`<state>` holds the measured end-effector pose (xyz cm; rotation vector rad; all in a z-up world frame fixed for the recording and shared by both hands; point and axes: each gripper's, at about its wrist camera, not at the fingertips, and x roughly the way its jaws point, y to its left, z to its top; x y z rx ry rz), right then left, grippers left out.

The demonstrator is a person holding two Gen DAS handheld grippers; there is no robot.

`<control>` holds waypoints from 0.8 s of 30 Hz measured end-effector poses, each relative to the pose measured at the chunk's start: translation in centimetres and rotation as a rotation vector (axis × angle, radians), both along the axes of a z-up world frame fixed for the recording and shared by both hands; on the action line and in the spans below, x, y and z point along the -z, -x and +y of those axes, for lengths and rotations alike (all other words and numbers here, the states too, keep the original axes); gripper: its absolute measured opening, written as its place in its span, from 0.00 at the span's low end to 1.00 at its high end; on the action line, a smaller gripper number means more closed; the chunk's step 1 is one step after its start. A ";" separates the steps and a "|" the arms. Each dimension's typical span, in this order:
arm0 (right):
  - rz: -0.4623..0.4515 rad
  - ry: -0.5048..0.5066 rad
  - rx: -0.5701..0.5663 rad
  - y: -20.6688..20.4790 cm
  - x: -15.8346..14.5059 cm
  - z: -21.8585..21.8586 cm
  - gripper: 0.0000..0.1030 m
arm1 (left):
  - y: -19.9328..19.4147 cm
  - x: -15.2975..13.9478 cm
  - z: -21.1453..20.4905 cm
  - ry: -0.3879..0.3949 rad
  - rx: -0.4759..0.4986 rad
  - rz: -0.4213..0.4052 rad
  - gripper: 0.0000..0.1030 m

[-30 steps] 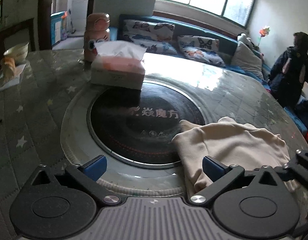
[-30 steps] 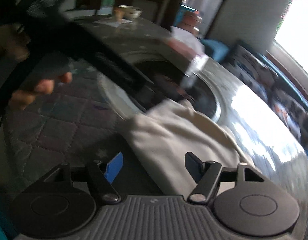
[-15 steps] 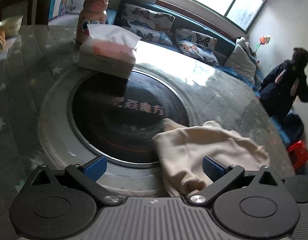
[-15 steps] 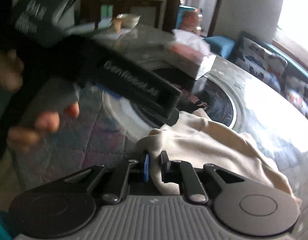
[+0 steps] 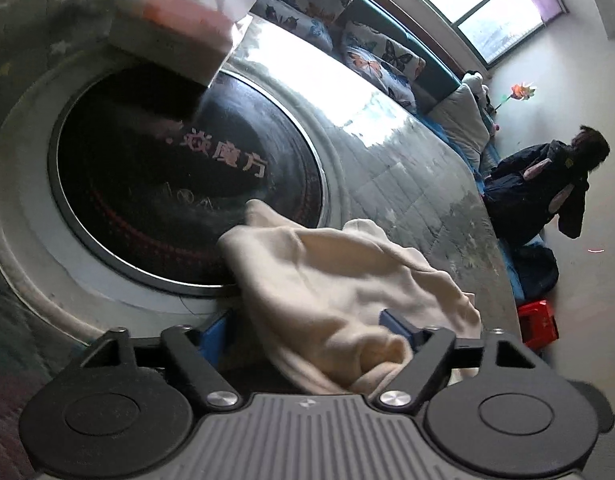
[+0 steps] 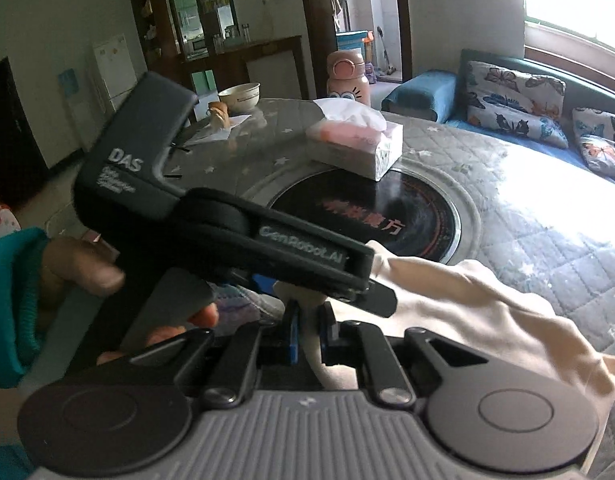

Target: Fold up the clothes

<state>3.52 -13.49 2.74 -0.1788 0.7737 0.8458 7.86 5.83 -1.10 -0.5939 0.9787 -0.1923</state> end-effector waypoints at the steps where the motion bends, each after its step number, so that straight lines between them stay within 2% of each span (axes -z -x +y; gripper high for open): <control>1: 0.002 -0.004 -0.003 0.1 0.1 -0.1 0.08 | -0.1 0.0 -0.1 -0.002 -0.002 0.000 0.65; 3: 0.005 -0.008 -0.009 0.4 0.2 -0.2 0.07 | -0.3 0.1 -0.2 0.018 -0.005 0.016 0.44; 5: 0.006 -0.016 -0.018 0.6 0.1 -0.3 0.07 | -0.4 0.3 -0.4 0.004 -0.012 0.017 0.33; 8: -0.004 -0.009 -0.032 0.9 0.0 -0.4 0.08 | -0.4 0.3 -0.7 -0.010 -0.022 0.015 0.25; 12: -0.008 0.012 0.010 1.0 0.0 -2.1 0.16 | -0.1 0.4 -0.7 -0.048 -0.019 -0.003 0.24; 13: -0.011 0.019 0.030 0.9 -0.1 -2.8 0.19 | 0.0 0.3 -0.7 -0.056 -0.016 -0.009 0.24; 14: -0.017 0.030 0.058 0.8 -0.1 -3.6 0.29 | 0.0 0.3 -0.8 -0.065 -0.013 -0.014 0.24; 15: -0.022 0.041 0.090 0.6 0.0 -4.6 0.32 | 0.1 0.3 -0.8 -0.070 -0.012 -0.018 0.24; 17: -0.029 0.067 0.164 0.0 0.1 -6.6 0.32 | 0.3 0.4 -0.9 -0.079 -0.005 -0.028 0.24; 21: -0.033 0.127 0.345 -2.0 0.7 -10.5 0.48 | 0.4 0.3 -1.2 -0.107 0.013 -0.048 0.24; 24: -0.015 0.141 0.470 -3.7 1.5 -13.0 0.50 | 0.2 0.4 -1.0 -0.109 0.016 -0.051 0.24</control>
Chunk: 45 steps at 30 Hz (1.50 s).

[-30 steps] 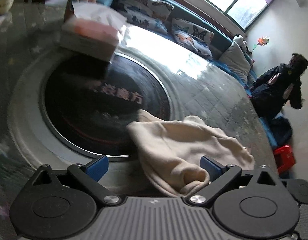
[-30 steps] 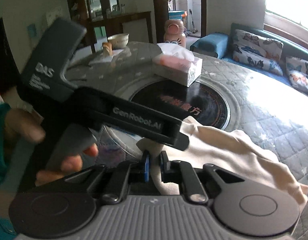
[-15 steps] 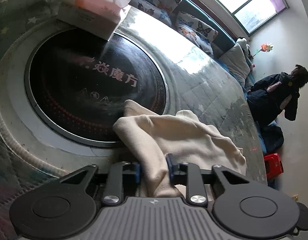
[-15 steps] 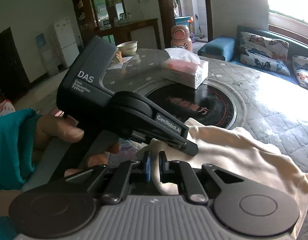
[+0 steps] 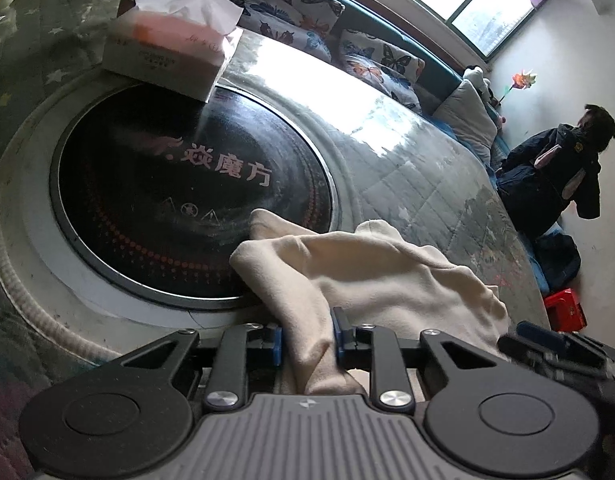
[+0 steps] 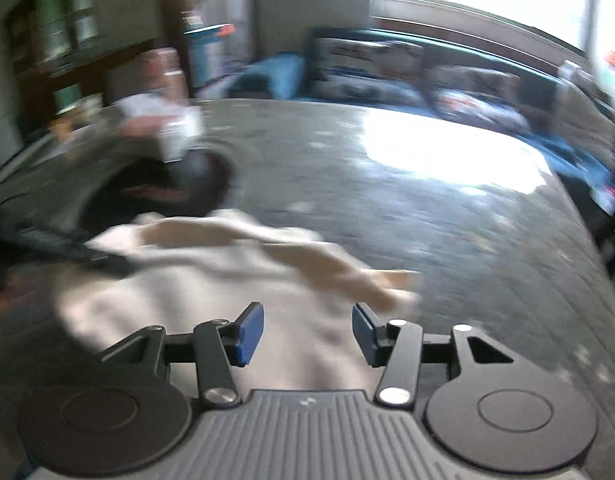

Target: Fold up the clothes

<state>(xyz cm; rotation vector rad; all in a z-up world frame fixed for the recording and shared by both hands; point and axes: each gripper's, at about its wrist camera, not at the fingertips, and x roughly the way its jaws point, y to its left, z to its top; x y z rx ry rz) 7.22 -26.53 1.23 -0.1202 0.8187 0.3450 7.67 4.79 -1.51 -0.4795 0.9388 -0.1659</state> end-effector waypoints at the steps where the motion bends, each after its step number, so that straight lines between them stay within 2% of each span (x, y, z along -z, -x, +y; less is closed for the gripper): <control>1: 0.012 -0.006 0.037 -0.6 0.4 -0.9 0.51 | 0.0 0.0 0.0 -0.002 0.002 -0.003 0.24; 3: 0.029 -0.013 0.081 -1.3 1.1 -1.9 0.60 | 0.0 0.1 -0.1 -0.012 0.008 -0.011 0.24; 8: 0.086 -0.056 0.117 -2.6 3.2 -3.0 0.60 | 0.0 0.1 -0.3 -0.033 0.030 -0.024 0.24; 11: 0.075 -0.060 0.095 -2.5 3.8 -2.0 0.61 | 0.0 0.2 -0.2 -0.031 0.041 -0.028 0.24; 13: 0.067 -0.058 0.077 -2.2 3.9 -1.3 0.51 | -0.2 0.1 -0.2 -0.039 0.048 -0.027 0.24; 14: 0.068 -0.067 0.065 -2.1 3.7 -1.0 0.34 | -0.2 0.0 -0.2 -0.047 0.052 -0.029 0.24; 15: 0.074 -0.081 0.058 -2.1 3.5 -0.8 0.24 | -0.2 -0.1 -0.2 -0.055 0.055 -0.031 0.24; 18: 0.074 -0.099 0.060 -1.7 2.9 -0.7 0.18 | 0.0 -0.4 -0.4 -0.085 0.068 -0.045 0.23; 23: 0.028 -0.115 0.041 -0.4 1.0 -0.8 0.16 | 0.2 -1.9 -0.9 -0.116 0.090 -0.072 0.21; 30: -0.060 -0.089 0.004 0.4 -2.8 -2.0 0.16 | -0.9 -4.7 -4.4 -0.169 0.158 -0.129 0.21; 37: -0.117 -0.062 0.053 -0.8 -4.7 -5.1 0.16 | -3.2 -5.5 -8.6 -0.188 0.207 -0.137 0.21; 45: -0.142 -0.029 0.138 -3.3 -5.1 -10.3 0.16 | -6.8 -6.3 -14.6 -0.199 0.267 -0.155 0.21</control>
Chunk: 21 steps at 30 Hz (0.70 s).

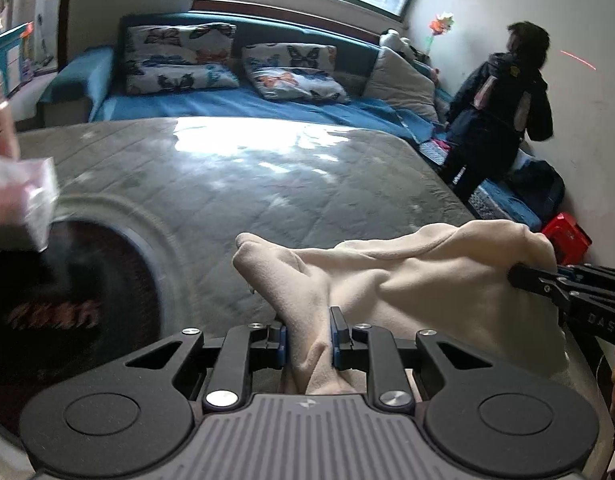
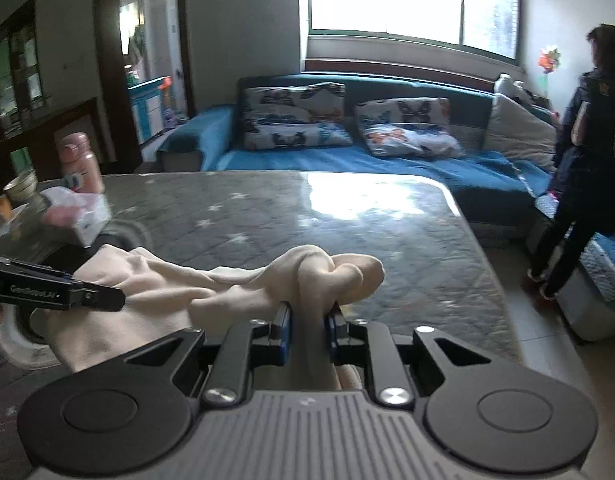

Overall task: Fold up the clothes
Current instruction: 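Lift the bundle with both grippers and carry it across the table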

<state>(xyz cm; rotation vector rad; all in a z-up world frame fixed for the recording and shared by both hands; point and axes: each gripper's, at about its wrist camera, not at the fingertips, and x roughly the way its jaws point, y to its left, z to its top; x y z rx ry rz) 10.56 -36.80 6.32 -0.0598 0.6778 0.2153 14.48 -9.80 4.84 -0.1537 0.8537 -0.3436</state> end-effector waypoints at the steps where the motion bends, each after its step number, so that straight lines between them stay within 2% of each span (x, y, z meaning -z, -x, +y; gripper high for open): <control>1: -0.002 0.005 0.012 -0.3 0.0 -0.7 0.16 | -0.4 -0.1 -0.8 -0.002 0.010 -0.002 0.21; 14: -0.015 0.052 0.183 -3.0 1.4 -7.6 0.16 | -4.3 0.9 -8.9 -0.010 0.109 -0.032 0.21; 20: 0.068 0.052 0.267 -4.3 5.5 -9.6 0.16 | -5.3 4.6 -9.9 -0.036 0.093 0.045 0.25; 21: 0.086 0.056 0.277 -4.4 6.2 -9.9 0.17 | -5.3 4.8 -9.8 -0.050 0.088 0.042 0.30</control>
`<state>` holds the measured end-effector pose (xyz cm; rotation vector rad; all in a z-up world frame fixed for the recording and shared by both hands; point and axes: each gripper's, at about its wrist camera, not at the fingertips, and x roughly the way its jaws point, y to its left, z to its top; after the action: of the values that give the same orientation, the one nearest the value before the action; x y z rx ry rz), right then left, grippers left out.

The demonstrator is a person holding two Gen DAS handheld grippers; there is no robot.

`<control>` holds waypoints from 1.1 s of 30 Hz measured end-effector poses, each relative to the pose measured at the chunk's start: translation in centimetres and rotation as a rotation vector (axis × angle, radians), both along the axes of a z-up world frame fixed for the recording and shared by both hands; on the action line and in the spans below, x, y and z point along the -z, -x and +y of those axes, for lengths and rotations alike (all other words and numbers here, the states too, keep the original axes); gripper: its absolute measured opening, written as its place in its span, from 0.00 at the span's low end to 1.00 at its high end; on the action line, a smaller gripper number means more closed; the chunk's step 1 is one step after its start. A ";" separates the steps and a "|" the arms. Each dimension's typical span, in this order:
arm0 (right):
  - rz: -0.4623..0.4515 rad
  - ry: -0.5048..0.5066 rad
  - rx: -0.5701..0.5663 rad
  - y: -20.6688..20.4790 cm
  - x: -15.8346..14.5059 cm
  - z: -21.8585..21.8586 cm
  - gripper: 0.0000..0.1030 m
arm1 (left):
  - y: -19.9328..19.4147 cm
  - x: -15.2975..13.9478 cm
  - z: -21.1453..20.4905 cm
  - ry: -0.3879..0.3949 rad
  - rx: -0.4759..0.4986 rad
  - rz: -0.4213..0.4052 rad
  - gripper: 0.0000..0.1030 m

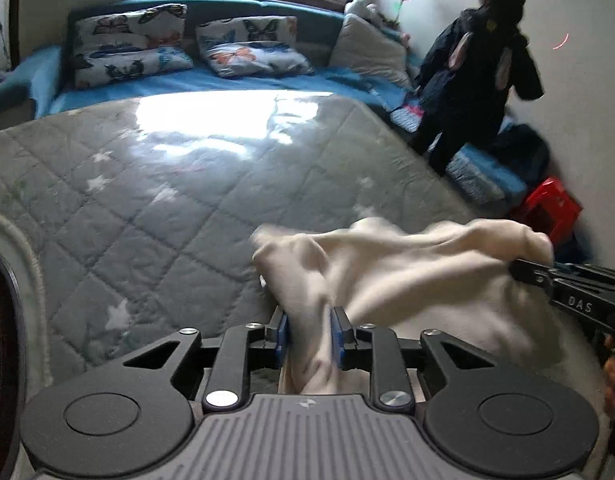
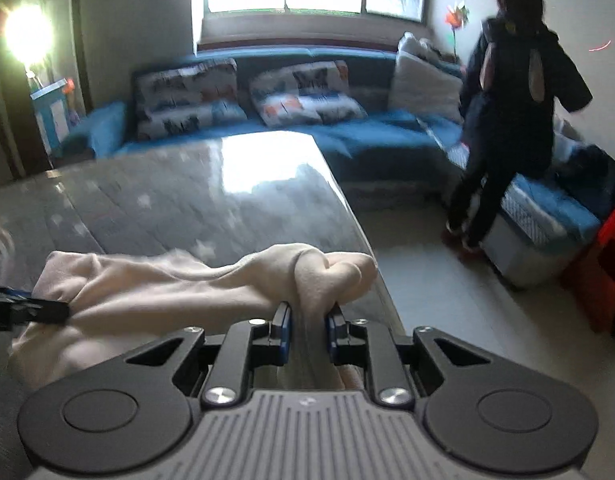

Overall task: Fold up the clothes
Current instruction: 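Lift the bundle with both grippers and carry it across the table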

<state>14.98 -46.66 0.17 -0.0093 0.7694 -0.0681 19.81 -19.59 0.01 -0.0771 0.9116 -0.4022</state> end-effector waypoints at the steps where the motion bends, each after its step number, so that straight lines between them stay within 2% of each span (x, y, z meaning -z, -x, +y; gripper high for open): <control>1: 0.020 -0.003 0.004 -0.2 0.5 -0.3 0.18 | -0.1 0.1 0.4 -0.006 -0.004 -0.001 0.35; 2: 0.036 -0.002 0.008 -0.3 0.8 -0.5 0.21 | -0.2 0.1 0.7 -0.009 -0.011 0.002 0.42; 3: 0.045 0.009 0.016 -0.3 0.9 -0.6 0.27 | -0.3 0.0 1.1 -0.013 -0.018 0.002 0.45; 6: 0.023 0.041 0.034 -0.1 -0.1 -0.7 0.27 | -0.4 -0.8 2.0 -0.030 -0.044 -0.029 0.46; 9: -0.006 0.011 -0.011 0.0 -1.6 -0.2 0.27 | 0.1 -1.9 2.4 -0.014 -0.053 -0.062 0.46; 13: 0.028 -0.041 -0.129 -1.2 -1.4 2.5 0.27 | 1.4 -2.4 1.4 -0.007 0.031 -0.078 0.46; 16: 0.058 -0.054 -0.154 -2.8 -0.3 4.2 0.26 | 2.0 -1.7 0.2 -0.015 0.088 -0.059 0.46; 19: 0.066 -0.081 -0.135 -4.6 0.9 4.9 0.26 | 2.1 -0.6 -0.8 -0.037 0.119 -0.035 0.46; 26: 0.053 -0.013 -0.100 -6.3 2.9 6.1 0.28 | 2.2 0.9 -1.0 -0.044 0.145 -0.032 0.48; 31: 0.039 -0.036 -0.075 -6.7 2.3 6.2 0.33 | 2.8 0.5 0.8 -0.031 0.120 -0.013 0.54; 33: 0.028 -0.027 -0.081 -6.1 1.5 6.5 0.38 | 3.1 0.3 2.0 -0.038 0.099 -0.010 0.59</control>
<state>21.13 -40.20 -1.37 -0.0157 0.7967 0.0195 16.68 -17.63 -0.27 0.0047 0.9152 -0.4770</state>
